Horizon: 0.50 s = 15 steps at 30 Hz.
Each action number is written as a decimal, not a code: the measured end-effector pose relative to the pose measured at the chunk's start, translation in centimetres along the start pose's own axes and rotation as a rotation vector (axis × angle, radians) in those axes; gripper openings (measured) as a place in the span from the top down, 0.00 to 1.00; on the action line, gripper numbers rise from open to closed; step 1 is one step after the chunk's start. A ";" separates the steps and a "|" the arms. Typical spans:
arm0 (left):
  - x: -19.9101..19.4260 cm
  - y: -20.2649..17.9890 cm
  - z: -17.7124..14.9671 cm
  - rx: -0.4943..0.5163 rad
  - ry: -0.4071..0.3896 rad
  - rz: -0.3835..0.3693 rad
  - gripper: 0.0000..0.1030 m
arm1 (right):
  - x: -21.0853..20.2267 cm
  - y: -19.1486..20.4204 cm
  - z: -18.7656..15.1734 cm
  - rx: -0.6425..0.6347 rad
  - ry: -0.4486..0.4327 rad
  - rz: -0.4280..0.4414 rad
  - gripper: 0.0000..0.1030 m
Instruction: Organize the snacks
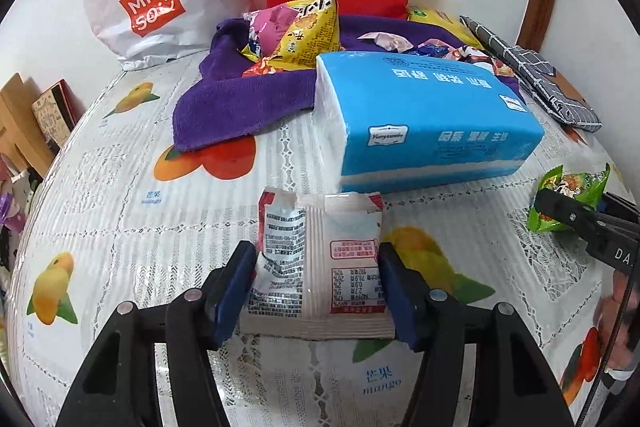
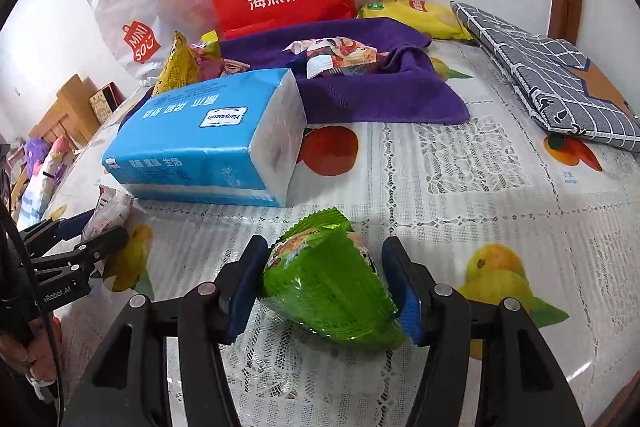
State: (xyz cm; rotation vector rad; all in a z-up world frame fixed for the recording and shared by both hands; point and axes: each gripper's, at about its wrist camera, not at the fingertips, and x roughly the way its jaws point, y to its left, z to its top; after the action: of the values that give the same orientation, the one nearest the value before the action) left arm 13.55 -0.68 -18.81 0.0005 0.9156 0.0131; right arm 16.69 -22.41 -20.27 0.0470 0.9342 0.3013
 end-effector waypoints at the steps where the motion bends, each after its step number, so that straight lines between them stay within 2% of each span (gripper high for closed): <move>1: 0.0 0.0 0.0 0.000 0.000 0.000 0.41 | 0.1 0.0 0.0 0.000 0.000 0.000 0.42; 5: 0.2 -0.2 0.0 0.007 0.004 -0.001 0.36 | 0.1 0.2 0.0 -0.010 0.004 -0.006 0.40; 10: 0.2 -0.3 0.0 0.009 0.002 0.000 0.35 | 0.5 1.1 -0.1 -0.072 0.024 -0.015 0.28; 15: 0.2 -0.3 0.0 0.010 0.003 0.001 0.35 | 0.4 0.9 -0.1 -0.070 0.026 0.012 0.26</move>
State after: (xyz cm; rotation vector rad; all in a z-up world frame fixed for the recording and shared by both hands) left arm 13.70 -1.02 -18.95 0.0099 0.9184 0.0094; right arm 16.64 -21.43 -20.50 -0.0158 0.9491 0.3457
